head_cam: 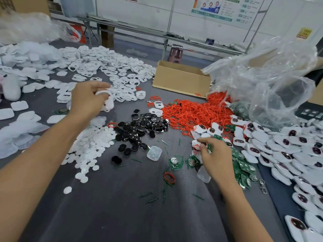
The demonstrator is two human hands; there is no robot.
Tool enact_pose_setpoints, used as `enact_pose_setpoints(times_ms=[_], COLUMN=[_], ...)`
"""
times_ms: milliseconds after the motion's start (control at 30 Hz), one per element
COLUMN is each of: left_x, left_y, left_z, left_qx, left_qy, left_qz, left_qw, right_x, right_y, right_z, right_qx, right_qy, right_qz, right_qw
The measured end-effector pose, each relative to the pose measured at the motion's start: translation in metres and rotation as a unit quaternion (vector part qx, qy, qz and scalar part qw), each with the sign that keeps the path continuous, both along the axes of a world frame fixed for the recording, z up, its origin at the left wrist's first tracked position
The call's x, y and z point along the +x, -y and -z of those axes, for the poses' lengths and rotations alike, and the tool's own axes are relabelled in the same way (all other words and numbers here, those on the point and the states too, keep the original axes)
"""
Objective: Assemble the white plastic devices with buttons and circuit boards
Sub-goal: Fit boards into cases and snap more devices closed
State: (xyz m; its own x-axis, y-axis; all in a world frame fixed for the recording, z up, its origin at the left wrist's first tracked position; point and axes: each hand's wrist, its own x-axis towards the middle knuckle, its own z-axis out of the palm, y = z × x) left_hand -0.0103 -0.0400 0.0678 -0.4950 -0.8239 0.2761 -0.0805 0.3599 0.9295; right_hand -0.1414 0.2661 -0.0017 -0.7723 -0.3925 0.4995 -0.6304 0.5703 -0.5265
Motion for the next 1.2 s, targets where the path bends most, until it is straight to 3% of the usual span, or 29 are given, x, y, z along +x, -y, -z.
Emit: enact_pose_setpoints(times_ms=[100, 200, 300, 433, 533, 600, 667, 833, 933, 1067, 1200], left_x=[-0.001, -0.008, -0.017, -0.021, -0.019, -0.015, -0.012, -0.009, -0.009, -0.014, -0.019], left_y=[-0.058, -0.125, -0.162, -0.168, -0.157, -0.152, -0.15, -0.148, -0.15, -0.154, -0.157], left_z=[0.003, 0.03, 0.052, 0.064, 0.07, 0.071, 0.071, 0.076, 0.08, 0.078, 0.081], left_qx=[0.138, 0.27, 0.365, 0.4, 0.312, 0.229, 0.19, 0.217, 0.301, 0.366, 0.317], left_qy=[-0.007, 0.04, 0.1, 0.1, 0.132, 0.156, 0.164, 0.131, 0.057, -0.055, -0.063], left_qz=[0.085, 0.226, 0.266, 0.248, 0.258, 0.29, 0.315, 0.283, 0.298, 0.313, 0.292], left_qw=[0.987, 0.935, 0.887, 0.877, 0.905, 0.916, 0.915, 0.925, 0.904, 0.875, 0.9], right_x=[-0.02, -0.043, -0.059, -0.066, -0.069, -0.071, -0.071, -0.055, -0.04, -0.018, -0.006], right_y=[0.02, 0.047, 0.066, 0.07, 0.069, 0.066, 0.062, 0.046, 0.033, 0.024, 0.023], right_z=[-0.013, -0.022, -0.021, -0.015, -0.013, -0.011, -0.009, -0.015, -0.014, -0.011, -0.01], right_qx=[0.033, 0.097, 0.189, 0.249, 0.256, 0.235, 0.155, -0.039, -0.127, -0.131, -0.126], right_qy=[0.006, 0.036, 0.055, 0.04, 0.027, 0.029, 0.043, 0.079, 0.131, 0.188, 0.191], right_qz=[0.011, 0.013, 0.014, 0.019, 0.021, 0.021, 0.017, 0.0, 0.0, -0.058, -0.082], right_qw=[0.999, 0.995, 0.98, 0.968, 0.966, 0.971, 0.987, 0.996, 0.983, 0.972, 0.97])
